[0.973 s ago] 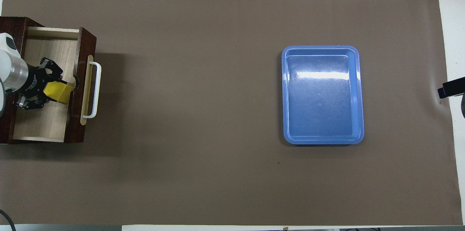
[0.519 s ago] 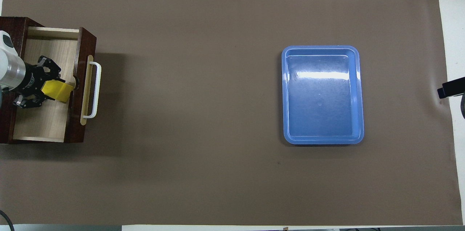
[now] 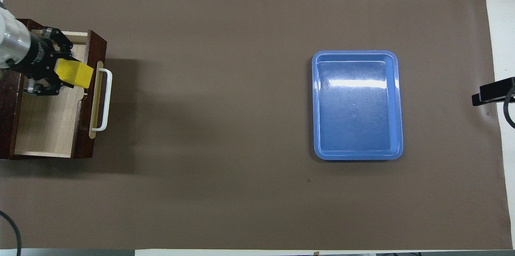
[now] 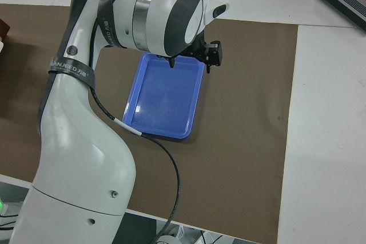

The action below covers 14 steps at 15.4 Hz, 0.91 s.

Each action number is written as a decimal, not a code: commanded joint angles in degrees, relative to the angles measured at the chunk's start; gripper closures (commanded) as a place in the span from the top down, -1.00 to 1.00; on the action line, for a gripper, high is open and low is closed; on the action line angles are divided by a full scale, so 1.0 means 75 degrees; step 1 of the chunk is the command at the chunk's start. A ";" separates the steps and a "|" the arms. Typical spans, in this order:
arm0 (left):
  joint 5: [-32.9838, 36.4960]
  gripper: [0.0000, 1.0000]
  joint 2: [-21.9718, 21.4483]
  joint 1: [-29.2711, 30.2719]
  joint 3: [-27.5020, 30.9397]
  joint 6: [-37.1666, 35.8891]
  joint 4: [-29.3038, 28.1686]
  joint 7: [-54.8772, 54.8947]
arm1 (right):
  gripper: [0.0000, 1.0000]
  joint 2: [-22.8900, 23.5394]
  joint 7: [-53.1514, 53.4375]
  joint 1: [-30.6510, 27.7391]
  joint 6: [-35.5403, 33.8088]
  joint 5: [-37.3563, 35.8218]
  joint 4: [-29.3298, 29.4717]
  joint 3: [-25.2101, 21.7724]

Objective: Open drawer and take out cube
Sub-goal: 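Lift the cube with the left gripper while the right gripper approaches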

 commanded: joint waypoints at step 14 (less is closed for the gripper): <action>-0.0281 -1.00 0.1172 -0.2841 0.0013 -0.0646 0.1781 -0.5196 | 1.00 0.0855 0.7691 0.2152 0.2721 0.3811 -0.1797 0.0284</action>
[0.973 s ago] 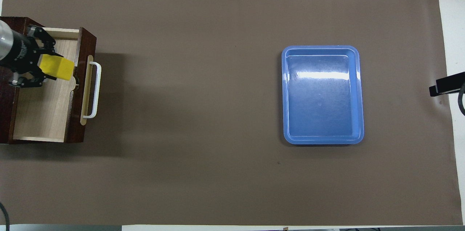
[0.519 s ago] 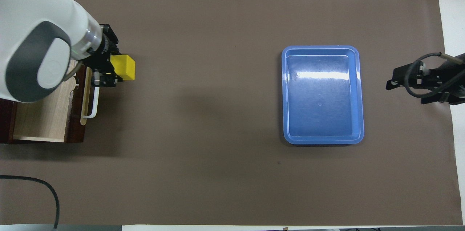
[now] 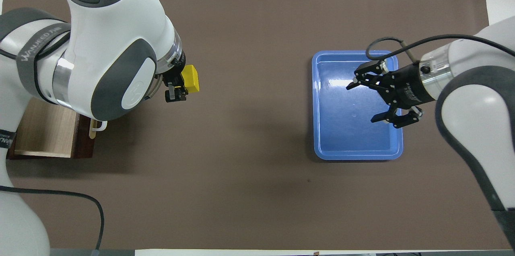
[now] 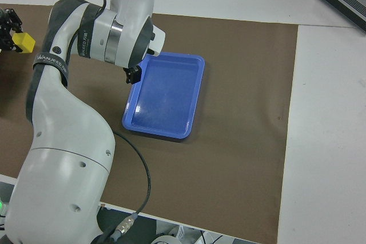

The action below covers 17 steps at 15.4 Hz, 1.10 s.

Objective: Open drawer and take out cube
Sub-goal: 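Lift the cube with the left gripper while the right gripper approaches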

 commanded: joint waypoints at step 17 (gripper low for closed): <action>-0.0334 -1.00 0.0312 -0.0432 -0.0046 0.0265 0.0575 -0.0033 | 1.00 0.1509 0.3955 0.2430 0.3586 0.3769 0.0256 -0.0029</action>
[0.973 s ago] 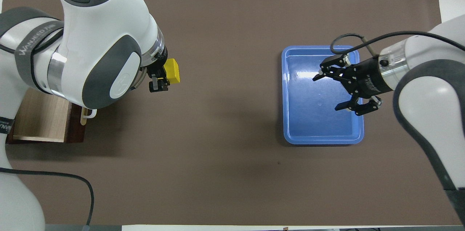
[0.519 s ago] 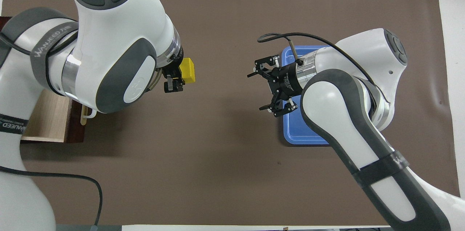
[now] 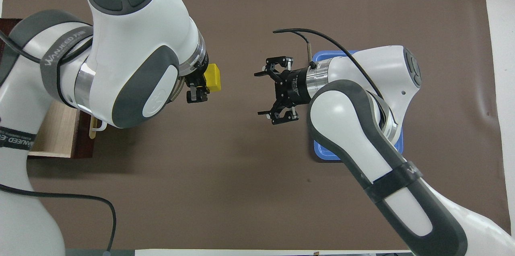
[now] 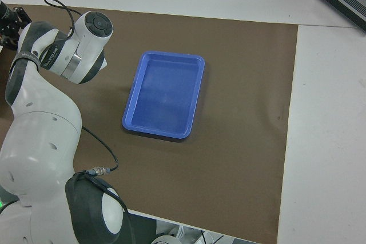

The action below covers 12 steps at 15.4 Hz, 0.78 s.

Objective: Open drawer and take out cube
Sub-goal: 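Lift the cube with the left gripper while the right gripper approaches, then close the right gripper on the yellow cube held by the left gripper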

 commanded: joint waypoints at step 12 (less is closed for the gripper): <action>-0.0108 -1.00 0.0144 -0.0145 0.0099 0.0002 0.0224 -0.0033 | 1.00 0.0752 0.1840 0.0768 0.0622 -0.0349 0.1321 -0.0042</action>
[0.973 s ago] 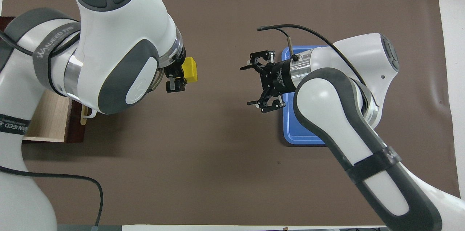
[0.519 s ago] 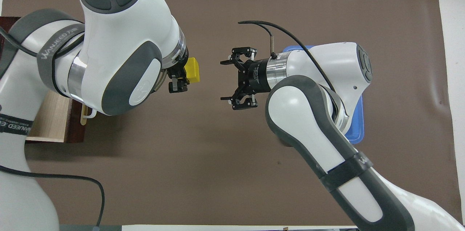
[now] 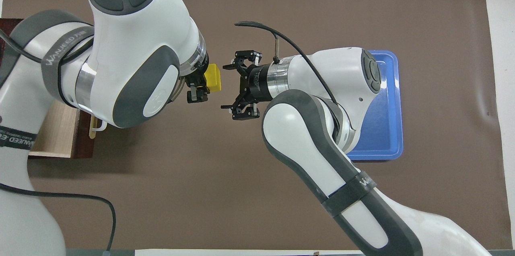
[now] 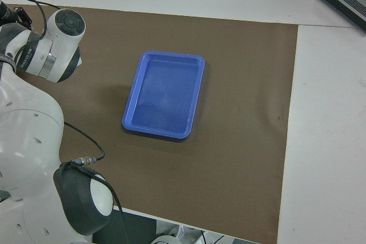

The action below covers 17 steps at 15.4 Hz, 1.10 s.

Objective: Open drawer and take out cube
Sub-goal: 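Close the right gripper on the yellow cube held by the left gripper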

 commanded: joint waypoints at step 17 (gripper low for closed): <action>-0.0096 -1.00 0.0137 -0.0126 0.0099 0.0174 0.0200 -0.0033 | 1.00 0.0204 0.0573 0.0189 -0.0093 -0.0500 0.0503 -0.0013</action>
